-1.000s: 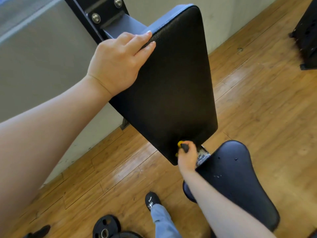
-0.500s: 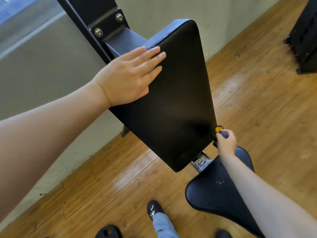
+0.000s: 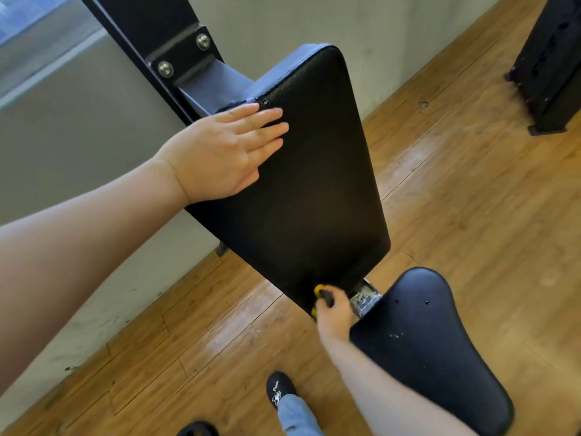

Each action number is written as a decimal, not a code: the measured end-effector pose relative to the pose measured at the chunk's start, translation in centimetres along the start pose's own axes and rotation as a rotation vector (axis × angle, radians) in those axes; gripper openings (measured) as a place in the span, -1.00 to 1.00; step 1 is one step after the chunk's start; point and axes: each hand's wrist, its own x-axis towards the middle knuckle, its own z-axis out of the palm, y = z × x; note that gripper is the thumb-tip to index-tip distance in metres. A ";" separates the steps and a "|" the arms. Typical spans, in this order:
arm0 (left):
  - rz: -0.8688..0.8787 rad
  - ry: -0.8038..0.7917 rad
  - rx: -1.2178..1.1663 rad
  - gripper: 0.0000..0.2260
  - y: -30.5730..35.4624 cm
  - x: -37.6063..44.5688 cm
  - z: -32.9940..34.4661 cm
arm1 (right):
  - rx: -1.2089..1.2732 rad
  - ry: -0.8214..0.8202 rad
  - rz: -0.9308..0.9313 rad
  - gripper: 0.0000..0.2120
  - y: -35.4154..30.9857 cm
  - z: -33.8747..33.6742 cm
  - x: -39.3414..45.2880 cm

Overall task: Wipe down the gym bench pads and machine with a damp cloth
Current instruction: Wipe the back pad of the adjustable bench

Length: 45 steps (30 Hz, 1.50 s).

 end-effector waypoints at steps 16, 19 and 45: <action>-0.038 0.050 -0.018 -0.59 0.1 -0.2 0.4 | 0.040 0.186 0.007 -0.85 -6.8 -11.1 12.4; -0.032 0.046 -0.031 -0.59 0.2 -0.1 0.4 | 0.029 0.136 0.010 -0.80 -5.9 -9.0 11.3; -0.050 0.057 -0.044 -0.60 0.3 -0.2 0.4 | 0.037 0.159 0.129 -0.84 -4.8 -7.9 11.0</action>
